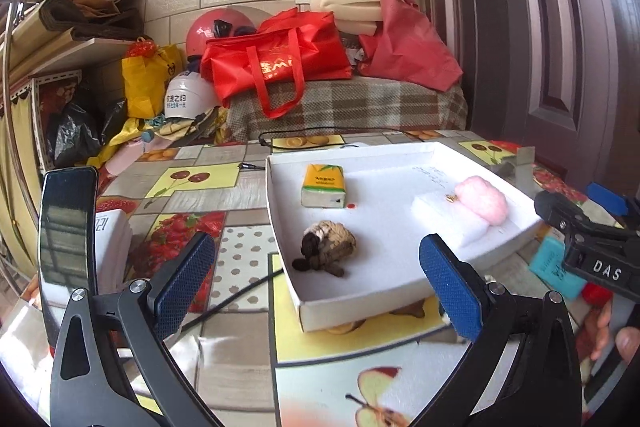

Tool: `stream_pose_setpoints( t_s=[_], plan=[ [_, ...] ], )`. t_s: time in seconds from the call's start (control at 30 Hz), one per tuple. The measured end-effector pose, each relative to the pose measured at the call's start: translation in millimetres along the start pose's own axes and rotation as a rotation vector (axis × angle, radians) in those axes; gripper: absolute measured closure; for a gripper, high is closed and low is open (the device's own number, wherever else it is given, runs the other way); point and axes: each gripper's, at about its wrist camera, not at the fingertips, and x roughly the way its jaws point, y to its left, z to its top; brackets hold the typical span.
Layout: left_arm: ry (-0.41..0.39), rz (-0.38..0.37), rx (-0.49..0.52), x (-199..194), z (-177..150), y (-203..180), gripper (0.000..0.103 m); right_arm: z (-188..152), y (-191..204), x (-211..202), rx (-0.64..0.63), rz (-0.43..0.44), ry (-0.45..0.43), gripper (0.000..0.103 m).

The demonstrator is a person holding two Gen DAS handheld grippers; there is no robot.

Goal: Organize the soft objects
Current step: 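Grasp the white foam sheet with the left tool while the right grasps the apple plush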

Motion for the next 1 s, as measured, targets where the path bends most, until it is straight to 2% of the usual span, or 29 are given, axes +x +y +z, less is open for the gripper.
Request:
stream_pose_setpoints(
  t_s=[0.13, 0.2, 0.27, 0.33, 0.4, 0.53, 0.63, 0.77, 0.9, 1.0],
  plan=[
    [0.015, -0.099, 0.030, -28, -12, 1, 0.000, -5, -18, -29, 0.026, 0.045, -0.062, 0.000],
    [0.028, -0.140, 0.056, -40, -18, 0, 0.000, -4, -33, -39, 0.056, 0.049, -0.069, 0.000],
    [0.076, -0.172, 0.098, -43, -23, -3, 0.000, -5, -53, -49, 0.102, 0.060, -0.054, 0.000],
    [0.136, -0.193, 0.120, -40, -27, -7, 0.000, -10, -75, -56, 0.139, 0.072, -0.012, 0.000],
    [0.171, -0.226, 0.117, -40, -31, -6, 0.000, -20, -93, -58, 0.154, 0.090, 0.067, 0.000],
    [0.182, -0.319, 0.137, -41, -33, -10, 0.000, -43, -112, -56, 0.159, 0.156, 0.245, 0.000],
    [0.228, -0.393, 0.141, -35, -35, -12, 0.000, -46, -110, -53, 0.141, 0.163, 0.293, 0.000],
    [0.335, -0.407, 0.094, -9, -35, -8, 0.000, -45, -92, -37, 0.055, 0.125, 0.329, 0.000],
    [0.344, -0.430, 0.026, 8, -27, -6, 0.000, -44, -83, -11, 0.024, 0.087, 0.398, 0.000],
    [0.359, -0.496, 0.034, 18, -23, -20, 0.000, -48, -81, 2, 0.023, 0.096, 0.461, 0.002]
  ],
)
